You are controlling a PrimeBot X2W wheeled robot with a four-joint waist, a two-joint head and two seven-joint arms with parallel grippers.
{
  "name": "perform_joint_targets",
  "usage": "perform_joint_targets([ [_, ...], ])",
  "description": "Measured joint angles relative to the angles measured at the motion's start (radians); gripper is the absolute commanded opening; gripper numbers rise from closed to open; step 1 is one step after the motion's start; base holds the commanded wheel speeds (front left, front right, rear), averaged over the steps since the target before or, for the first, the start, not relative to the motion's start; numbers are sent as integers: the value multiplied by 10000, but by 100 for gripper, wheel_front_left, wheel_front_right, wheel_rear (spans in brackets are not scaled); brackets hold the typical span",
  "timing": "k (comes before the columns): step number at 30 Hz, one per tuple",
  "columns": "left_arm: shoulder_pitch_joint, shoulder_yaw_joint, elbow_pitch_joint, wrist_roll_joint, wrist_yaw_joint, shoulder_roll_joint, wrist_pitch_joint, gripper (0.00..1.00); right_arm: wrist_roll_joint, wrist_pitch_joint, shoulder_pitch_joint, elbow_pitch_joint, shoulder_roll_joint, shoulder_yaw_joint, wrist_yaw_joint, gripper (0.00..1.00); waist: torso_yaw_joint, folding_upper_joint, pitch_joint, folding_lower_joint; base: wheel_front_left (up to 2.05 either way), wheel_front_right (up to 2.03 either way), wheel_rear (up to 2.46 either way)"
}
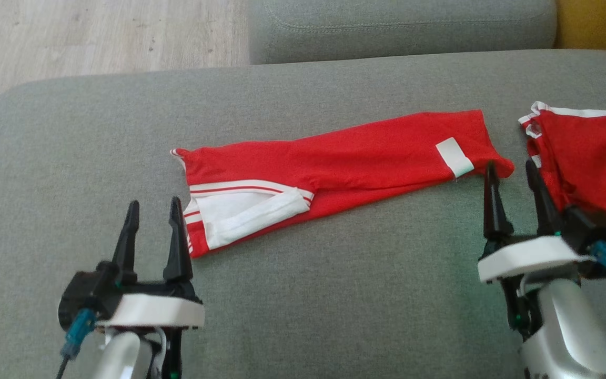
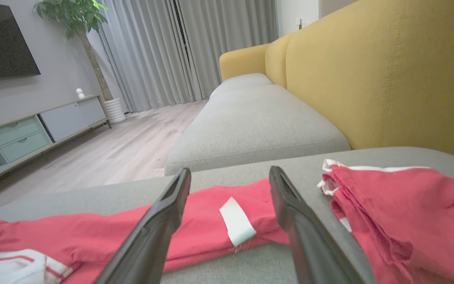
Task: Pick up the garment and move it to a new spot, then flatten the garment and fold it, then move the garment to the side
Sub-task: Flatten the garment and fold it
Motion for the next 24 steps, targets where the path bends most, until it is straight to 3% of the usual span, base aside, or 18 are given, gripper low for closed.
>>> perform_joint_targets([
  [5, 441, 907, 12, 809, -757, -673, 0, 100, -303, 0, 407, -63, 81, -207, 0, 100, 70, 0, 82, 0, 0, 0, 0],
  [9, 317, 1335, 127, 1369, -1381, -940, 0, 100, -301, 81, -238, 512, 88, -734, 0, 100, 220, 0, 464, 2, 0, 0, 0],
  [13, -80, 1425, 228, 1601, -1636, -1099, 0, 100, -307, 669, -1497, 1561, 88, -1741, 0, 100, 391, 0, 917, 3, 0, 0, 0],
  [24, -844, 1007, 58, 1664, -1962, -1204, 0, 100, -1900, 1430, -3842, 4987, 75, -4633, 0, 100, 1070, 0, 2112, 4, 0, 0, 0],
])
